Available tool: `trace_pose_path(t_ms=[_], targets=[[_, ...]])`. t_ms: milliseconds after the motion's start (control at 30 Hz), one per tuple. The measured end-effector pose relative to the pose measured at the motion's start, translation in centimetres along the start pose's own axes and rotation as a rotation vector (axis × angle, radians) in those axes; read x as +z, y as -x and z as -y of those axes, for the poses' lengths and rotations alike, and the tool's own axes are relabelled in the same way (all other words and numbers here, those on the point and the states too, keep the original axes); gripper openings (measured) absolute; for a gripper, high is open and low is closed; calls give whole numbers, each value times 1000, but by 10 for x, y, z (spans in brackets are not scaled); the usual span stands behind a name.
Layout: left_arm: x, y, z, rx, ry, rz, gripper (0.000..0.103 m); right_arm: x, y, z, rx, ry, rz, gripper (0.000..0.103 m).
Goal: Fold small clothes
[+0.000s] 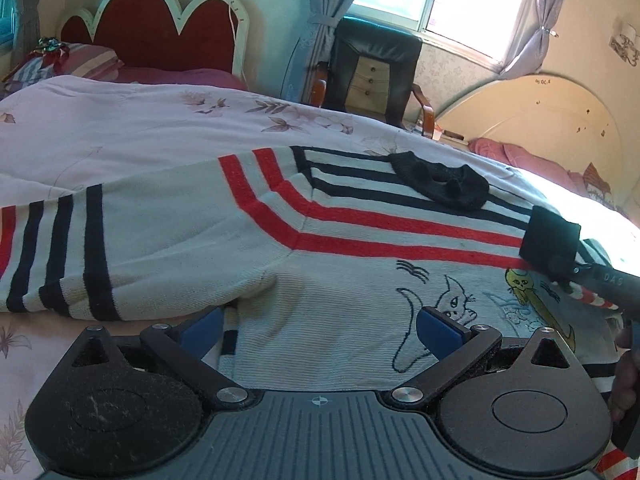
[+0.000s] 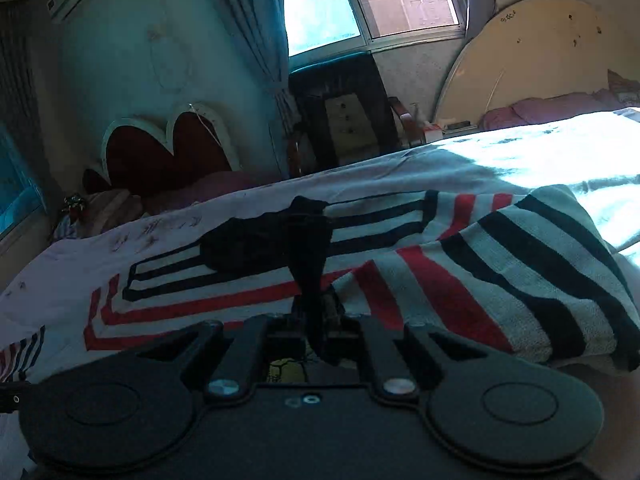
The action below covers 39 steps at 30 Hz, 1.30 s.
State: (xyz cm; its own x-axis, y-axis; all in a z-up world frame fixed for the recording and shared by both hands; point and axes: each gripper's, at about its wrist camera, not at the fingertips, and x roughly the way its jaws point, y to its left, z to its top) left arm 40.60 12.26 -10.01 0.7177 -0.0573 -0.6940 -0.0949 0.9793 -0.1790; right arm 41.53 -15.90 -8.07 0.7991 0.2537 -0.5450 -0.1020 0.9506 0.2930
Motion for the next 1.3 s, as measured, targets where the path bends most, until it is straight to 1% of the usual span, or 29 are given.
trace_pose_path(t_ms=[100,167,200,233,267,300,333,400,433,500,533,567,633,700,733,767,800,867,933,1067,1133,1200,1300], targets=[[2,-2,-6,-10,16,-2,103,-11,-14,-18,16,14,-41,8],[3,-5,-6,-22,33,-6,103,-19,-24,-22,20,12,-81,9],[4,-6,-6,-35,44,-6,103,-23,-25,-21,25,17,-85,10],[5,-7,-3,-51,53,-5,103,-22,-23,-22,24,28,-79,13],[6,-9,0,-73,63,-4,103,-21,-20,-24,18,34,-84,22],[9,-13,5,-101,74,-6,103,-20,-12,-25,6,33,-76,27],[11,-17,12,-136,92,-9,103,-22,-1,-24,-6,31,-50,37],[15,-30,28,-244,139,-24,102,-21,17,-14,-11,1,-1,42],[16,-40,38,-294,163,-40,102,-21,28,-8,-14,-26,9,42],[17,-63,59,-397,222,-98,75,-22,48,10,-27,-101,25,42],[17,-78,70,-451,258,-139,61,-23,57,18,-37,-127,31,42],[16,-90,81,-474,278,-163,60,-23,63,26,-49,-154,35,42],[16,-110,104,-471,270,-190,60,-26,78,43,-77,-192,47,42],[16,-124,121,-471,265,-195,60,-29,90,57,-102,-221,54,42],[17,-129,130,-462,252,-189,52,-30,94,63,-112,-235,55,42],[18,-134,136,-450,236,-187,20,-32,95,69,-123,-249,56,42],[18,-139,140,-445,228,-201,5,-33,98,74,-131,-262,55,42],[18,-140,143,-449,242,-191,5,-36,101,85,-145,-298,55,42],[25,-125,141,-458,193,-139,5,-37,103,93,-143,-340,58,43],[42,-101,130,-447,134,-78,5,-37,99,102,-117,-398,54,45],[50,-92,112,-425,139,-52,5,-37,92,103,-98,-427,40,45],[55,-91,90,-396,151,-44,5,-35,85,104,-68,-463,35,45],[58,-96,58,-367,178,-58,5,-35,72,106,-21,-531,26,45]])
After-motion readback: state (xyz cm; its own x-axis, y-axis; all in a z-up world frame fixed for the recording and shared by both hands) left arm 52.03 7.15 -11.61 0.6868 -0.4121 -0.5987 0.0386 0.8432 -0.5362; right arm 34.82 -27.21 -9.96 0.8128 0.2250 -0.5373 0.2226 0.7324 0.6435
